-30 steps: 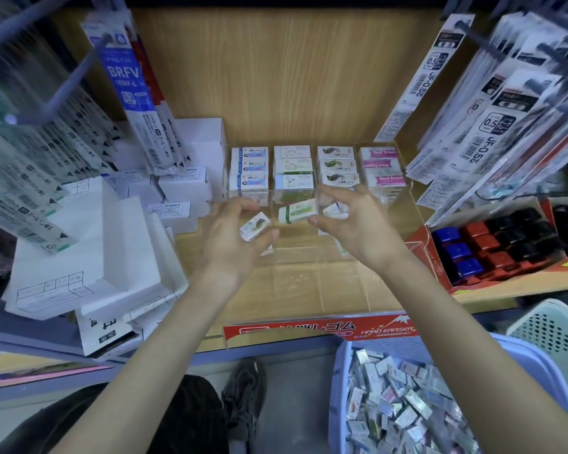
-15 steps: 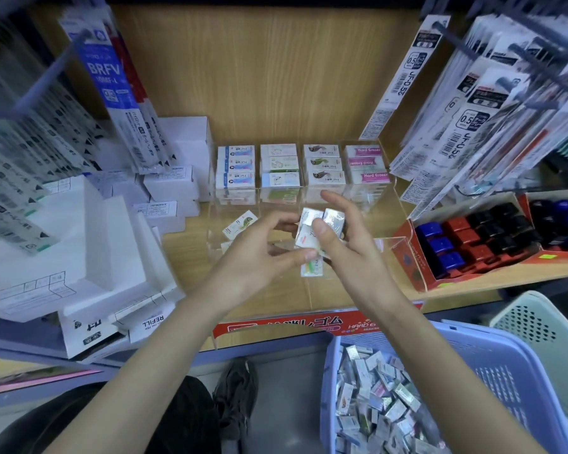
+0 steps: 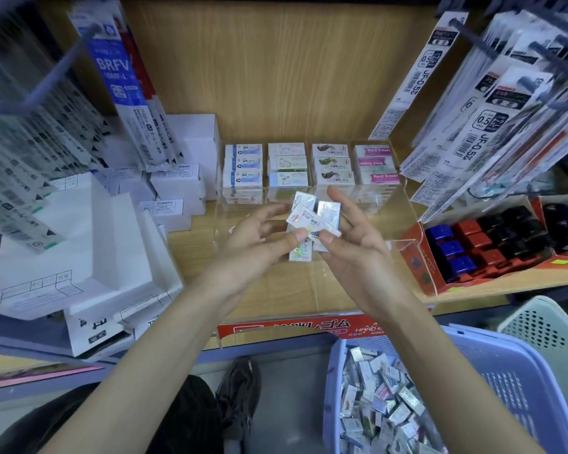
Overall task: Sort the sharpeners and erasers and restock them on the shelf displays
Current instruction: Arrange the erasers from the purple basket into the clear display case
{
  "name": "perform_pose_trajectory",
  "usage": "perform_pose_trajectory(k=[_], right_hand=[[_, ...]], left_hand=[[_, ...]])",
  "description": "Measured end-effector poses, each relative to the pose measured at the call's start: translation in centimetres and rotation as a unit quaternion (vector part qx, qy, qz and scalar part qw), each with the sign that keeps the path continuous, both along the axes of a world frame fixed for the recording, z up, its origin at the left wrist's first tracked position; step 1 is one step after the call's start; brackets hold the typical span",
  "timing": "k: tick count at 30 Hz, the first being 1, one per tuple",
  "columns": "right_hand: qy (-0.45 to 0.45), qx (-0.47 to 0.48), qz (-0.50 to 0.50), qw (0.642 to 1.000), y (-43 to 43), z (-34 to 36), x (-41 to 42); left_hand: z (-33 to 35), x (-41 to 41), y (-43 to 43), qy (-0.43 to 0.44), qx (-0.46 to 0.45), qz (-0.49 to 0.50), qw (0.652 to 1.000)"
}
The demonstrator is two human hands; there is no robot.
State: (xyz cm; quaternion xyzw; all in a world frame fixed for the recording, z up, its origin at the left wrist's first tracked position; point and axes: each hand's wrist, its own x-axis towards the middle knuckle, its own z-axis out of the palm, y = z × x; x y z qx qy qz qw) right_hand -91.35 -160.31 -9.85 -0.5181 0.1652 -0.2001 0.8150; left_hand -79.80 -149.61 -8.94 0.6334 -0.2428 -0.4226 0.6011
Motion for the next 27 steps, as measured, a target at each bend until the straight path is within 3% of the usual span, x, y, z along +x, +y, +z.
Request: perform_pose_trajectory(k=[5, 10, 15, 20, 23, 27], right_hand=[[0.023, 0.022, -0.006, 0.999, 1.0, -0.2, 0.4], [0.140, -0.142, -0.056, 0.978, 2.9, -0.4, 1.0], [0.106, -0.143, -0.063, 0.982, 3.8, 0.3, 2.3], [0.085, -0.111, -0.058, 0.989, 3.7, 0.2, 4.2], [0.111, -0.171, -0.103, 0.973, 1.9, 0.2, 5.3], [0.176, -0.260, -0.090, 0.945, 0.2, 0.4, 7.0]], left_hand=[[-0.4, -0.2, -0.2, 0.024, 0.024, -0.002, 0.999], [-0.7, -0.9, 0.1, 0.005, 0.017, 0.004, 1.000], [-0.2, 0.0, 1.1, 0.016, -0.004, 0.037, 0.999], [-0.3, 1.5, 2.3, 0.022, 0.037, 0.075, 0.996], [0.2, 3.1, 3.3, 0.053, 0.034, 0.141, 0.988], [0.6, 4.3, 4.3, 0.051, 0.008, 0.173, 0.984]])
